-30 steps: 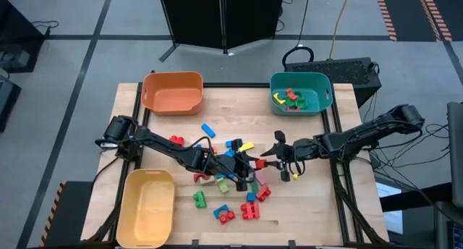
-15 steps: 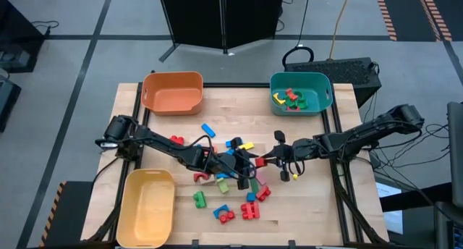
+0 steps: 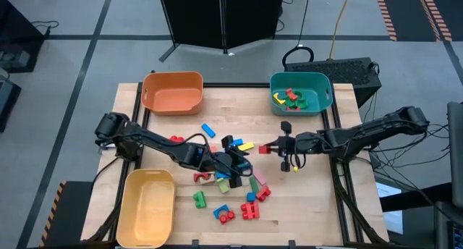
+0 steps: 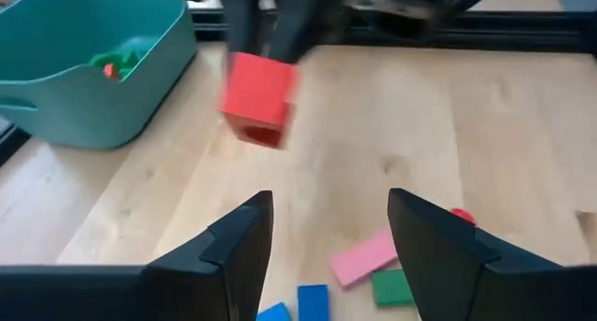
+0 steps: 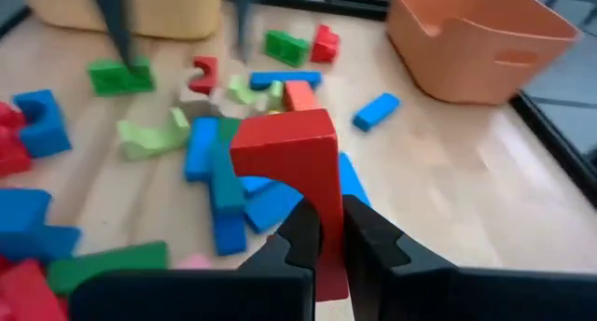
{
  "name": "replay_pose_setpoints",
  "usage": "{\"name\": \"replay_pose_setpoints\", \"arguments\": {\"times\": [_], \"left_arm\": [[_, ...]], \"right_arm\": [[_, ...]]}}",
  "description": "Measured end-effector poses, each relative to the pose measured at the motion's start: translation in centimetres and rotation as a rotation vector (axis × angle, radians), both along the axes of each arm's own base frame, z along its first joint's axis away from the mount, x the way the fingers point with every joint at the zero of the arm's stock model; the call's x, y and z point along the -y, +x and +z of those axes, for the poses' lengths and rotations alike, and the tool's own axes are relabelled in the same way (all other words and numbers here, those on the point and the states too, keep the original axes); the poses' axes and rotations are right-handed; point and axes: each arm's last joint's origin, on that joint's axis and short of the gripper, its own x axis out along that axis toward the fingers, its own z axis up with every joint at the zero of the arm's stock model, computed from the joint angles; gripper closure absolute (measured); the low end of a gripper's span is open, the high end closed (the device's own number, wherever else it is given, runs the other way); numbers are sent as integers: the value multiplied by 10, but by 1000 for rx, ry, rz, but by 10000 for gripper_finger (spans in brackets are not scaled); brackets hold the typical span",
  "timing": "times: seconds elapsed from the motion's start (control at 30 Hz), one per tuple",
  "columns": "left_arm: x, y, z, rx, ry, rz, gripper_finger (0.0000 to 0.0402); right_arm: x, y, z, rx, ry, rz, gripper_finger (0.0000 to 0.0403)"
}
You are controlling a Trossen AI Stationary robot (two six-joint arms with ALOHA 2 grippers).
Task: Sort blocks by size
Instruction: Put the red arch block into the blue bin
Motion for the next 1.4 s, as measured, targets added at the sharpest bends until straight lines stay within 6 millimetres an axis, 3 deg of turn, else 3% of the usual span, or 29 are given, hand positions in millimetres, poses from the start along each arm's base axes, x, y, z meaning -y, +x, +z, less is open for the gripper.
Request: {"name": "replay_pose_setpoints", "arguments": {"times": [0.53,0.93,1.17,1.4], "left_arm": [[32,-11,-3,-6,-4,-83,190],[38,-12,-3,2,-12,-104,190],[40,-6,-19,-22,-5,-106,190],[43,1,-35,-38,-3,-109,190]], "right_arm": [[78,-37,6,-140,-86,-374,387],[128,-61,5,-177,-95,-651,386],[151,-76,1,-216,-83,-796,386],[175,-81,-18,-317,-27,-896,386]]}}
